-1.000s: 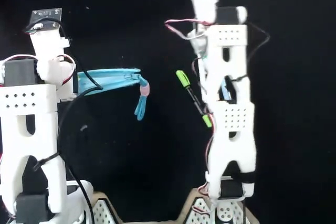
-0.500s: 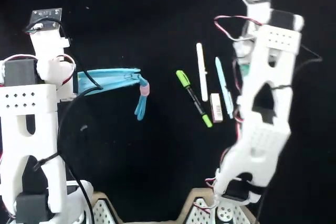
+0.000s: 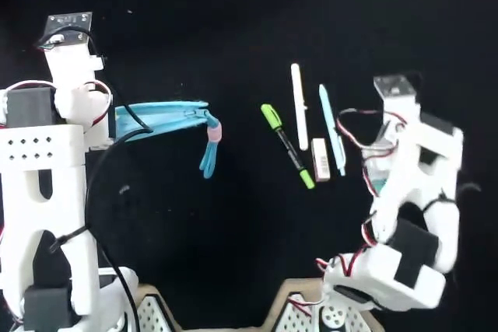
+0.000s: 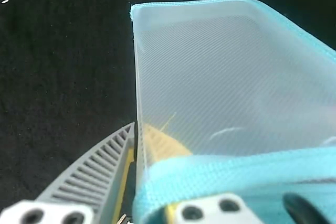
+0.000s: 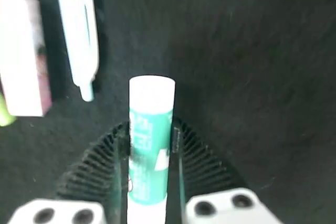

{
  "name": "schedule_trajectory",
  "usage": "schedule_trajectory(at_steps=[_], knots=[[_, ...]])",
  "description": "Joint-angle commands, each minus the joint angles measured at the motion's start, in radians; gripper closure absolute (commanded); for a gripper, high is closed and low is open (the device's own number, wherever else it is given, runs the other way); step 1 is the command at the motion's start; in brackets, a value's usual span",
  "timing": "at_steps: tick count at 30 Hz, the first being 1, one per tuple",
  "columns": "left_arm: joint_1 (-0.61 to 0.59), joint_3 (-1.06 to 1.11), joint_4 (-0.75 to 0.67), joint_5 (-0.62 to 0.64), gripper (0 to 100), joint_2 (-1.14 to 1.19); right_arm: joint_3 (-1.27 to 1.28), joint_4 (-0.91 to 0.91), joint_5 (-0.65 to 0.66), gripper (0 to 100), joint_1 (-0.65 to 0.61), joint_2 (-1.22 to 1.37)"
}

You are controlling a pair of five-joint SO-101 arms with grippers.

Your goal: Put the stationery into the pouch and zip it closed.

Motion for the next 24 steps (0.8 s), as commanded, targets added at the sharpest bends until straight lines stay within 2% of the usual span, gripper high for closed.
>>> schedule_trajectory(at_steps=[1,4,8,12,16,21,24], knots=[[0.005,0.041,-0.008,0.012,97,0.009,0.070,-0.037,0.069,98.5,0.095,-0.064],[0.007,0.041,-0.008,0.012,97,0.009,0.101,-0.031,0.126,98.6,0.137,-0.065],[0.005,0.042,-0.008,0.012,97,0.009,0.145,-0.034,0.138,98.2,0.186,-0.064],[0.005,0.042,-0.008,0.012,97,0.009,0.193,-0.035,0.186,90.1,0.224,-0.062],[0.012,0.042,-0.008,0.012,97,0.009,0.211,-0.028,0.250,87.2,0.218,-0.064],[0.010,0.042,-0.008,0.012,97,0.009,0.156,0.021,0.247,87.4,0.178,-0.064],[0.007,0.042,-0.008,0.012,97,0.009,0.111,0.060,0.199,87.2,0.127,-0.062]])
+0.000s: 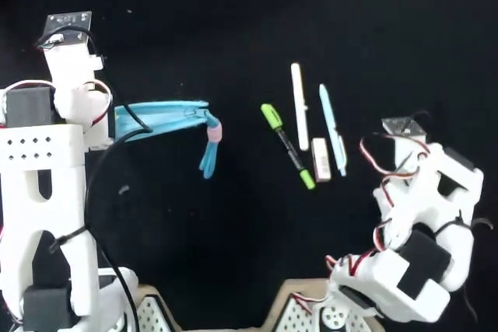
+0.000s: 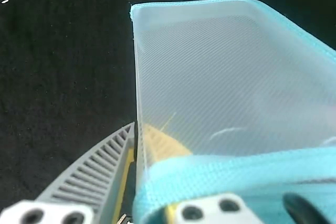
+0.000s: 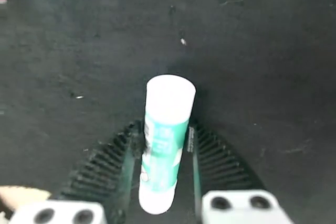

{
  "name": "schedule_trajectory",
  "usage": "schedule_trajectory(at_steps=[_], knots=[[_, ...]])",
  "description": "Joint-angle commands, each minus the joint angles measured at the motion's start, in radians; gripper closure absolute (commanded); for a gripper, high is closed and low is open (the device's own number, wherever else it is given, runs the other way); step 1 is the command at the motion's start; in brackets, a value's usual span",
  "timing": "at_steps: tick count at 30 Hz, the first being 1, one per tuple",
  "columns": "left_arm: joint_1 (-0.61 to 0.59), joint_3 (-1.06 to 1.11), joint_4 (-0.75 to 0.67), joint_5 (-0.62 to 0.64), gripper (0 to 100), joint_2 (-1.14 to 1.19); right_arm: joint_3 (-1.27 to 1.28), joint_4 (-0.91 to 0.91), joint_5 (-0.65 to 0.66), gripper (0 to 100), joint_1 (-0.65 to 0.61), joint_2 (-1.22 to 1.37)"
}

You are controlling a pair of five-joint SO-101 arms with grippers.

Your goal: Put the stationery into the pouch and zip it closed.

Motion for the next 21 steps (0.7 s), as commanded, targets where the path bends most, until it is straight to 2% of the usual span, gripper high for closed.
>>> schedule_trajectory(at_steps=[1,6,11,13,21], knots=[[0.007,0.042,-0.008,0.012,97,0.009,-0.101,0.049,-0.046,87.2,-0.087,-0.028],[0.005,0.042,-0.006,0.012,97,0.009,-0.128,0.052,-0.055,87.0,-0.146,-0.028],[0.010,0.042,-0.006,0.012,97,0.009,-0.125,0.051,-0.052,79.1,-0.163,-0.028],[0.010,0.042,-0.006,0.012,97,0.009,-0.127,0.041,-0.049,79.6,-0.163,-0.028],[0.005,0.042,-0.003,0.012,97,0.009,-0.073,-0.114,-0.005,80.1,-0.163,0.027]])
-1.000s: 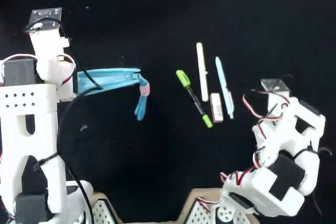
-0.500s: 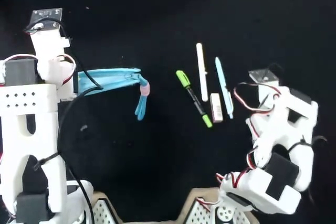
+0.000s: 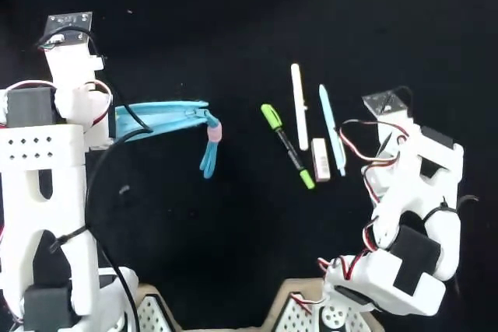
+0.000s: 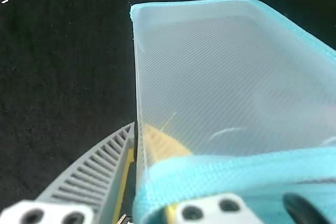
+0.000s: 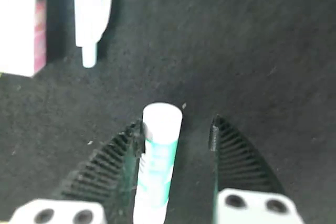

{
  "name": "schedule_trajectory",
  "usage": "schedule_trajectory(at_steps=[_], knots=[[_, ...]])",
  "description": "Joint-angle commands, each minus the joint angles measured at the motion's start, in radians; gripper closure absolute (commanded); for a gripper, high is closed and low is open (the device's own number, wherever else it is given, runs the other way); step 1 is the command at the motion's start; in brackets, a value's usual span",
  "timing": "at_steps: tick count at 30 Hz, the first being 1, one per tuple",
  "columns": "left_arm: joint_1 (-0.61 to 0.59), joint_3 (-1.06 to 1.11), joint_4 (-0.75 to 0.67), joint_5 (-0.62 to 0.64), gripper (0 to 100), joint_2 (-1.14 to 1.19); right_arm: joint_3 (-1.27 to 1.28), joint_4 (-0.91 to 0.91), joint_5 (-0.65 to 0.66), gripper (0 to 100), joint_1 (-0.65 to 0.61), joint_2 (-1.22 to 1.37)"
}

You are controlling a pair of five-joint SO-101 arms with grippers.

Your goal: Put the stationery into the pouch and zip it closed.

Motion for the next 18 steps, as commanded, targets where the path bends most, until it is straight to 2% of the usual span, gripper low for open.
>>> schedule_trajectory(at_steps=[1,6,11,14,18], knots=[[0.004,0.042,-0.003,0.012,97,0.009,0.012,-0.068,0.049,80.1,-0.009,0.041],[0.008,0.042,-0.005,0.012,97,0.009,0.016,-0.098,0.055,81.5,0.000,0.090],[0.007,0.042,-0.005,0.012,97,0.009,0.015,-0.098,0.040,99.5,0.000,0.081],[0.008,0.042,-0.006,0.012,97,0.009,0.016,-0.097,-0.018,98.9,0.000,0.028],[0.010,0.042,-0.006,0.012,97,0.009,0.062,-0.035,-0.009,98.8,-0.009,-0.105]])
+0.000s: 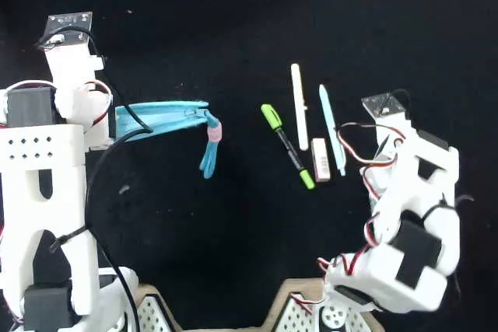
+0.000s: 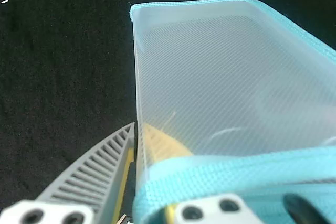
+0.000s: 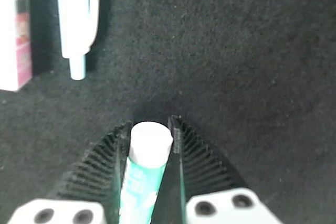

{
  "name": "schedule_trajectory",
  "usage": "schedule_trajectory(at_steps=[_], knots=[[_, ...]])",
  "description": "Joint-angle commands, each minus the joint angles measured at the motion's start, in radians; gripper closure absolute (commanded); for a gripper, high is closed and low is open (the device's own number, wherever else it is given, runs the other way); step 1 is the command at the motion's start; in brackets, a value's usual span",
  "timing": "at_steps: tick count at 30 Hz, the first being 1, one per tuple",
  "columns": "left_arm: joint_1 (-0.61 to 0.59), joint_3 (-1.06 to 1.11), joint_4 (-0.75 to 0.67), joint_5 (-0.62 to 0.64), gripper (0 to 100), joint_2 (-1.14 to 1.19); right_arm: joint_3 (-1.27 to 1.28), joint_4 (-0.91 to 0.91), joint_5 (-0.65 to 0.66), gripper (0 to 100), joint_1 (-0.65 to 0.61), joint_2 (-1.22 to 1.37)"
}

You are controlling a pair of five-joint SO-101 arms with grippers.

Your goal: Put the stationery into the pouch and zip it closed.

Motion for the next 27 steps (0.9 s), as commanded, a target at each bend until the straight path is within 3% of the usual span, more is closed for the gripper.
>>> schedule_trajectory(at_steps=[1,8,13,15,21,27], knots=[[0.010,0.042,-0.006,0.012,97,0.009,0.056,0.058,0.011,98.8,-0.011,-0.185],[0.004,0.042,-0.002,0.012,97,0.009,0.268,-0.054,0.084,97.5,0.002,-0.369],[0.004,0.042,-0.002,0.012,97,0.009,0.344,-0.103,0.114,83.8,0.034,-0.357],[0.007,0.042,-0.002,0.012,97,0.009,0.344,-0.091,0.109,83.3,0.041,-0.354],[0.004,0.042,-0.002,0.012,97,0.009,0.295,0.043,-0.055,83.3,0.040,-0.354],[0.004,0.042,-0.002,0.012,97,0.009,0.318,0.000,-0.137,83.3,0.041,-0.354]])
